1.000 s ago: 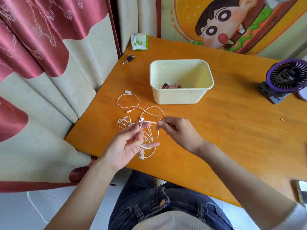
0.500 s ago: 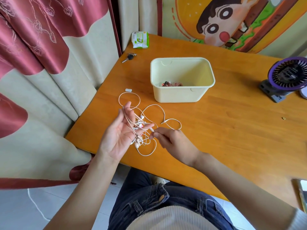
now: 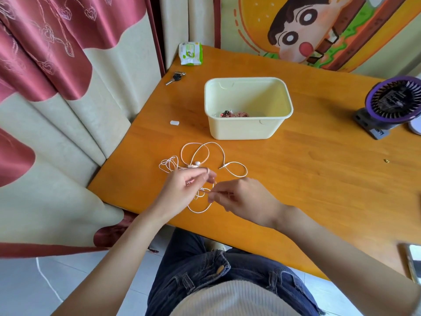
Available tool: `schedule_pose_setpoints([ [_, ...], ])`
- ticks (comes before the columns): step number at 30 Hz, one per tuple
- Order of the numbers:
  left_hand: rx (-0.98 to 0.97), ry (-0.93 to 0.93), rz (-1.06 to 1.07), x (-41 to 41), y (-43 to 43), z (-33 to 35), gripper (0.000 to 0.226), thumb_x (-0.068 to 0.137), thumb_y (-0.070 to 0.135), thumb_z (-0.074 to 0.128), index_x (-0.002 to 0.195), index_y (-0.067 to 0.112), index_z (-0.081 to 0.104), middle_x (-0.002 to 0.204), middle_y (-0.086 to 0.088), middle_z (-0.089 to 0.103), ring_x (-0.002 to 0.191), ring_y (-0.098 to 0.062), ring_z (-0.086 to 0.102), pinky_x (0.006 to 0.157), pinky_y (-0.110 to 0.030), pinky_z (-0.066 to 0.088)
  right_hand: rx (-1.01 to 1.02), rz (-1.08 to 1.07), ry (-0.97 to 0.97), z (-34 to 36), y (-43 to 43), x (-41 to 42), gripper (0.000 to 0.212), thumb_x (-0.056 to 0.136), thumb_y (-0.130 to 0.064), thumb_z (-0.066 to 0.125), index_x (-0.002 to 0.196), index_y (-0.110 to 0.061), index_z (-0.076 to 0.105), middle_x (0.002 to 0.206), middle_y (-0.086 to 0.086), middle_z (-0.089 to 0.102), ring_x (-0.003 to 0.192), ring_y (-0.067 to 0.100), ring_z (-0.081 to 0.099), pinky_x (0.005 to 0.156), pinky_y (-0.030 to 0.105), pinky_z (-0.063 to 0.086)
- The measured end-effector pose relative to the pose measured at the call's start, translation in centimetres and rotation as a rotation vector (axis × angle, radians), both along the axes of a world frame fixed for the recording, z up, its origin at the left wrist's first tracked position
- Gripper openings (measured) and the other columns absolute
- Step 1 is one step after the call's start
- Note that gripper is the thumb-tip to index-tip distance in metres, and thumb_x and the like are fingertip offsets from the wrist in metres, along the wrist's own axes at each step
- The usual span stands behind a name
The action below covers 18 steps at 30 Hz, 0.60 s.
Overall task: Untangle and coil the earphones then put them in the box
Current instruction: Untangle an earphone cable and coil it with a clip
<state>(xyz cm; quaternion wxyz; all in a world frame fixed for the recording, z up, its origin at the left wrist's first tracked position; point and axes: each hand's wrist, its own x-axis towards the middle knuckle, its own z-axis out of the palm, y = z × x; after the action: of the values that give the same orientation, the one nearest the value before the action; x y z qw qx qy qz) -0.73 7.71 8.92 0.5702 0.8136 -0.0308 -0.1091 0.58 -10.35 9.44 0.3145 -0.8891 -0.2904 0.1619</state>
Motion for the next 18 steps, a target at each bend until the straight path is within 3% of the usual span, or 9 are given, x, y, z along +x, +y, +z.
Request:
schedule_pose_setpoints([
  [3, -0.017, 0.144, -0.06, -0.4, -0.1, -0.1, 0.025, 0.097, 0.021, 0.05, 0.085, 0.017, 0.072, 0.072, -0.002, 0.068, 0.067, -0.009, 0.057, 0.071, -0.023, 0.042, 0.071, -0.043, -0.055, 0.6, -0.3, 0.7, 0.021, 0.093, -0.038, 0.053, 0.085, -0.027, 0.069, 0.047, -0.019, 0.044, 0.051, 0.004, 0.046, 0.051, 0.013, 0.031],
  [6, -0.268, 0.312, -0.039, -0.5, -0.1, 0.1, 0.027, 0.089, 0.025, 0.054, 0.069, 0.02, 0.071, 0.064, -0.006, 0.057, 0.056, -0.02, 0.045, 0.074, -0.047, 0.049, 0.141, -0.087, -0.039, 1.0, -0.6, 1.5, 0.025, 0.089, -0.044, 0.056, 0.077, -0.025, 0.067, 0.053, -0.017, 0.048, 0.054, 0.007, 0.044, 0.053, 0.016, 0.031],
  [10, -0.669, 0.485, -0.023, -0.5, -0.1, 0.4, 0.028, 0.09, 0.021, 0.047, 0.086, -0.003, 0.062, 0.054, 0.003, 0.05, 0.043, -0.009, 0.037, 0.081, -0.049, 0.053, 0.244, -0.198, 0.029, 1.1, -0.5, 2.2, 0.024, 0.084, -0.048, 0.058, 0.072, -0.027, 0.062, 0.053, -0.019, 0.051, 0.053, 0.008, 0.044, 0.053, 0.019, 0.033],
  [14, -1.091, 0.549, -0.028, -0.2, 0.3, 0.2, 0.029, 0.093, 0.021, 0.045, 0.089, 0.009, 0.071, 0.056, 0.006, 0.048, 0.04, -0.003, 0.035, 0.088, -0.056, 0.048, 0.259, -0.254, 0.05, 0.5, -0.2, 2.3, 0.028, 0.092, -0.041, 0.05, 0.077, -0.022, 0.064, 0.055, -0.007, 0.054, 0.05, 0.009, 0.046, 0.052, 0.021, 0.036],
  [16, -1.359, 0.555, -0.134, 0.3, 0.7, -0.2, 0.026, 0.096, 0.019, 0.047, 0.104, 0.006, 0.067, 0.064, 0.004, 0.055, 0.046, -0.005, 0.038, 0.099, -0.06, 0.039, 0.262, -0.277, 0.07, 0.0, 0.1, 2.0, 0.027, 0.097, -0.034, 0.046, 0.079, -0.022, 0.062, 0.055, -0.008, 0.052, 0.049, 0.007, 0.046, 0.051, 0.017, 0.033],
  [18, -1.559, 0.556, -0.146, 0.7, 1.0, -0.4, 0.034, 0.101, 0.016, 0.034, 0.118, 0.0, 0.059, 0.074, -0.003, 0.059, 0.053, -0.009, 0.037, 0.109, -0.063, 0.023, 0.26, -0.281, 0.089, -0.5, 0.4, 1.4, 0.027, 0.099, -0.028, 0.042, 0.077, -0.024, 0.057, 0.056, -0.007, 0.053, 0.046, 0.007, 0.045, 0.05, 0.017, 0.032],
])
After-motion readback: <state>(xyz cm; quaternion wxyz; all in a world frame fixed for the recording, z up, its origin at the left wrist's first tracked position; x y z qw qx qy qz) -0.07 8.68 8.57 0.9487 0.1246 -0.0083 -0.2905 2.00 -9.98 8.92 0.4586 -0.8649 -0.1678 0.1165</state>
